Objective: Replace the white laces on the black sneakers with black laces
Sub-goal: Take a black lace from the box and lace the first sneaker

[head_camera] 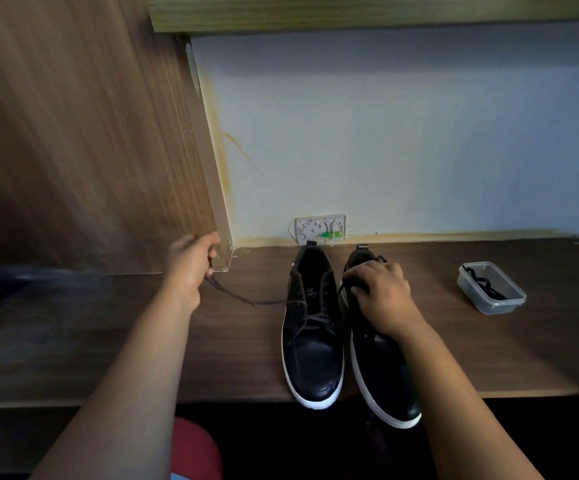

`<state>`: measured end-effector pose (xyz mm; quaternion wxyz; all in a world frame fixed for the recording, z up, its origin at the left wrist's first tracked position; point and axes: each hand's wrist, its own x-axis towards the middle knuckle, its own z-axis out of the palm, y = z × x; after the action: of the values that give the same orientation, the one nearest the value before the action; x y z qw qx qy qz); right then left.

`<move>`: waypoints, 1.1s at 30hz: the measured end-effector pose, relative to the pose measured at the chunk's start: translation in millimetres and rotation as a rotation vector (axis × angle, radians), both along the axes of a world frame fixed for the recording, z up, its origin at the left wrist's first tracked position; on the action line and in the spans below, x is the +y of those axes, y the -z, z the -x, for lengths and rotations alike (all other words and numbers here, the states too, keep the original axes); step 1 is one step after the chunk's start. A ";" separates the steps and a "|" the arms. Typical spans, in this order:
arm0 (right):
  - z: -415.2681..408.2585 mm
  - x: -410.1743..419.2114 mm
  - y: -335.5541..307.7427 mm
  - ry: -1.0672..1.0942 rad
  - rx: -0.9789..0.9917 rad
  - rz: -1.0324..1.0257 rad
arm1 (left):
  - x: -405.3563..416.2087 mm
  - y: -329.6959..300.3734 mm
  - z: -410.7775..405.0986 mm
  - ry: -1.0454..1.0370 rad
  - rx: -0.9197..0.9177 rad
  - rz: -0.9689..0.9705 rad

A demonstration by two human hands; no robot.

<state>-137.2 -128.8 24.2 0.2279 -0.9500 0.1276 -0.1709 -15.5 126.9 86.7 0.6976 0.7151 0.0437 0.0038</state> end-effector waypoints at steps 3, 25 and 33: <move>-1.2 17.5 9.9 0.016 0.165 0.289 | 1.4 22.7 -2.1 0.217 0.060 -0.487; 18.5 1.7 -39.6 -0.151 -0.281 -0.594 | -69.8 10.5 47.3 0.397 -0.002 0.278; 13.5 7.9 -36.4 -0.024 -0.349 -0.855 | -54.5 23.2 27.4 0.125 0.435 0.347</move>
<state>-150.8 -120.9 60.6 0.6192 -0.7293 0.1354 -0.2575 -42.9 72.4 63.5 0.7827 0.5703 0.1483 -0.2004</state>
